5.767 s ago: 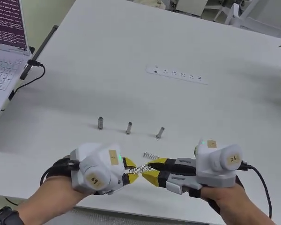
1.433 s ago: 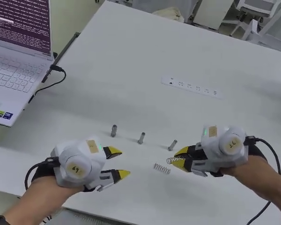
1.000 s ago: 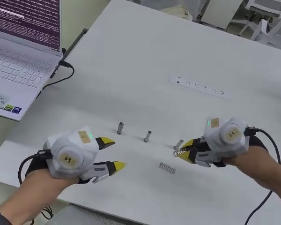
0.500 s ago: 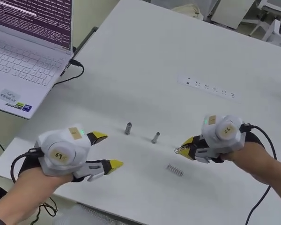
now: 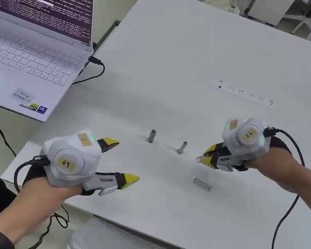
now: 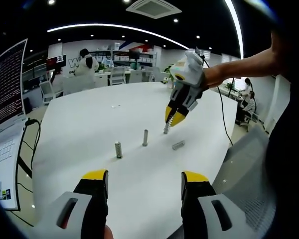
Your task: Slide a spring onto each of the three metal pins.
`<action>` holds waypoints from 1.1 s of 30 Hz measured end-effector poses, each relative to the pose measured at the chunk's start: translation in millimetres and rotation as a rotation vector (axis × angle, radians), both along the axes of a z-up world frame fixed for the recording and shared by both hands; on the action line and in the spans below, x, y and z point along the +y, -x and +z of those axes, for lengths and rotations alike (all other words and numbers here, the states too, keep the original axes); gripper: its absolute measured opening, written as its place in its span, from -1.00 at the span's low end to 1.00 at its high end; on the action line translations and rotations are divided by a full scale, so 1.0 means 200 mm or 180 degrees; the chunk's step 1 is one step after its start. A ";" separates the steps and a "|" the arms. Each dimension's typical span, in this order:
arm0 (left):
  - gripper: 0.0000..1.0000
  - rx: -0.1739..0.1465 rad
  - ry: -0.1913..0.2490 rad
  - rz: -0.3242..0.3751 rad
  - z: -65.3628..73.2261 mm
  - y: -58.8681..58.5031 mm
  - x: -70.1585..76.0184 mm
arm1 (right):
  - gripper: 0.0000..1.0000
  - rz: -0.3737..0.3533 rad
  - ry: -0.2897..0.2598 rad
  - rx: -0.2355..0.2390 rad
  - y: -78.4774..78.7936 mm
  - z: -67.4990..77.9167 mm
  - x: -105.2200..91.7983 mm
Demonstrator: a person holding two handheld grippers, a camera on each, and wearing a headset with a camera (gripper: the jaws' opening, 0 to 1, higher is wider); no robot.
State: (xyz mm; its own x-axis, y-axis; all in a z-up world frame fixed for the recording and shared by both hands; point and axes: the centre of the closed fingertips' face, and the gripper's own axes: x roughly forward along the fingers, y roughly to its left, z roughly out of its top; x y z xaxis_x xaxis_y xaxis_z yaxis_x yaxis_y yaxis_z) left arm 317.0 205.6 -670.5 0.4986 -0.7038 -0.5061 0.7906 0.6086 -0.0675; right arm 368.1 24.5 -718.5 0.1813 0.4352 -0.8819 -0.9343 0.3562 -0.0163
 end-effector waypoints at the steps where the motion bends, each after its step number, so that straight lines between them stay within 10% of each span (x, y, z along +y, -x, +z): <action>1: 0.10 0.0003 -0.0008 0.0002 0.00 0.00 0.00 | -0.83 -0.0004 0.0009 0.0001 -0.01 0.00 0.00; 33: 0.16 0.0052 -0.0007 0.0085 -0.01 -0.02 0.06 | -0.83 0.0192 0.0127 -0.0027 -0.18 0.02 0.10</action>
State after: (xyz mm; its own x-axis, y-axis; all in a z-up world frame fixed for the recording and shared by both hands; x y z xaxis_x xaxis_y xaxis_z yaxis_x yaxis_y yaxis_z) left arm 320.2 218.3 -671.8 0.5089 -0.6890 -0.5159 0.7728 0.6298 -0.0788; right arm 403.9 45.1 -714.3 0.1633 0.4100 -0.8973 -0.9538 0.2981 -0.0373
